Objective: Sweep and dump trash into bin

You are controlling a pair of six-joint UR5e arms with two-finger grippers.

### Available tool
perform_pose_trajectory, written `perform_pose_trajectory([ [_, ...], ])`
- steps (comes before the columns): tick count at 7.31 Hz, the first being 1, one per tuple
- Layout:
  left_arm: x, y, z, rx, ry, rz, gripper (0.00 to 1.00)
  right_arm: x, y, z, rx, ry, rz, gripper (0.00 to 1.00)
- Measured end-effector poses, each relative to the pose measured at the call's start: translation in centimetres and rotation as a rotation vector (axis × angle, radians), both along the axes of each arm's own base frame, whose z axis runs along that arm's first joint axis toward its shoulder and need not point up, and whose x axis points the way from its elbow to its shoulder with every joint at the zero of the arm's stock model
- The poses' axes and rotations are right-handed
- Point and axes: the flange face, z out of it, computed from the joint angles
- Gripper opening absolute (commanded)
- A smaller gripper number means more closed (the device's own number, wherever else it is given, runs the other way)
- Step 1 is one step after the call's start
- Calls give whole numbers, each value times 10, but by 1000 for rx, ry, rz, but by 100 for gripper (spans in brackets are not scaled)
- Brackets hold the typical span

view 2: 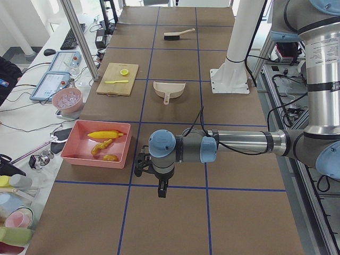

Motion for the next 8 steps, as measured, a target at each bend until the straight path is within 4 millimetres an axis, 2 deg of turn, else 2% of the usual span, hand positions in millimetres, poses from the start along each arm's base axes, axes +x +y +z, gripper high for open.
perform_pose_trajectory([
  [8, 0, -4, -15, 30, -1, 0, 98, 0, 0, 1, -1, 4, 1, 100],
])
